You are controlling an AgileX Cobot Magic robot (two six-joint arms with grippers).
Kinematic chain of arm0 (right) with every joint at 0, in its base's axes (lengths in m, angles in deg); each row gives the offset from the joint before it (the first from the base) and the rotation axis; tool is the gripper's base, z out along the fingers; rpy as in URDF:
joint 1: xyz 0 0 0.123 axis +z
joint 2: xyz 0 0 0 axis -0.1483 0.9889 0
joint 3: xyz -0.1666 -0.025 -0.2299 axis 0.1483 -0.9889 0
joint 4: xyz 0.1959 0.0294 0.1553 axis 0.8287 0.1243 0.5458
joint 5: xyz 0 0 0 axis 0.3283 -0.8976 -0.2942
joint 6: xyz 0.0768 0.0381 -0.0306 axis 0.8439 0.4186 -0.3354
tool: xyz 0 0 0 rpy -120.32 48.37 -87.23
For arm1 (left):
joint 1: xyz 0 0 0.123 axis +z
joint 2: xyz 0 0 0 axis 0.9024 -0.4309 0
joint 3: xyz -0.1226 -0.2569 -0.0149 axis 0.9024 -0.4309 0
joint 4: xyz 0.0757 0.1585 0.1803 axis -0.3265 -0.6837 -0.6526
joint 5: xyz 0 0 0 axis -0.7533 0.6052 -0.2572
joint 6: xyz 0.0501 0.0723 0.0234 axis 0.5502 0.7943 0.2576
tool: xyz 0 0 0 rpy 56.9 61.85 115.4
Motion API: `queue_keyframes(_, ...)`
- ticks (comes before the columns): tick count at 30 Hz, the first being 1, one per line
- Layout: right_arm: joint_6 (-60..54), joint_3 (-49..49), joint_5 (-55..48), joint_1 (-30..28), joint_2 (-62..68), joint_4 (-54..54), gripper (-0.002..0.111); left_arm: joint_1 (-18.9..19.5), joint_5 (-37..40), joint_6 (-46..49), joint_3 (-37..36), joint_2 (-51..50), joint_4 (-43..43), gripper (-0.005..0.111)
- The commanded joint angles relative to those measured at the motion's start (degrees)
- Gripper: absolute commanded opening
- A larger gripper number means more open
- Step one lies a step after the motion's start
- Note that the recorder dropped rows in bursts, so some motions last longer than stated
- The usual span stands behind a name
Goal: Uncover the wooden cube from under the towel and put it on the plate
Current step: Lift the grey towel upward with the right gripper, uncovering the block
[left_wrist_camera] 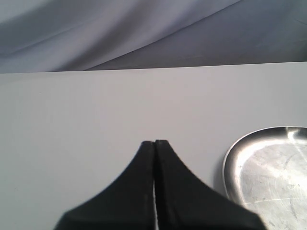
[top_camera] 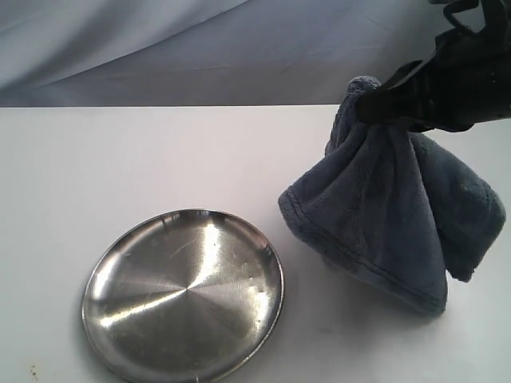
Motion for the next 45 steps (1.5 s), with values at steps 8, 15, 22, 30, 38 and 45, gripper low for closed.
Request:
queue_keyframes(8,-8.7,-0.06,-4.46,0.13,-0.54,14.36,0.0,0.08,-0.64,-0.12,-0.2,0.19,0.33,0.0)
queue_keyframes(15,-13.62,-0.06,-5.46,0.13,-0.54,18.69,0.0,0.08,-0.64,-0.12,-0.2,0.19,0.33,0.0)
queue_keyframes(22,-20.31,-0.06,-5.46,0.13,-0.54,24.57,0.0,0.08,-0.64,-0.12,-0.2,0.19,0.33,0.0)
queue_keyframes(30,-37.29,-0.06,-5.23,0.13,-0.66,35.26,0.0,0.08,-0.64,-0.12,-0.2,0.19,0.33,0.0)
queue_keyframes(38,-52.84,-0.06,-4.48,0.13,-5.06,44.49,0.0,0.08,-0.64,-0.12,-0.2,0.19,0.33,0.0)
queue_keyframes(45,-53.29,-0.06,-3.64,0.13,-10.58,44.63,0.0,0.08,-0.64,-0.12,-0.2,0.19,0.33,0.0)
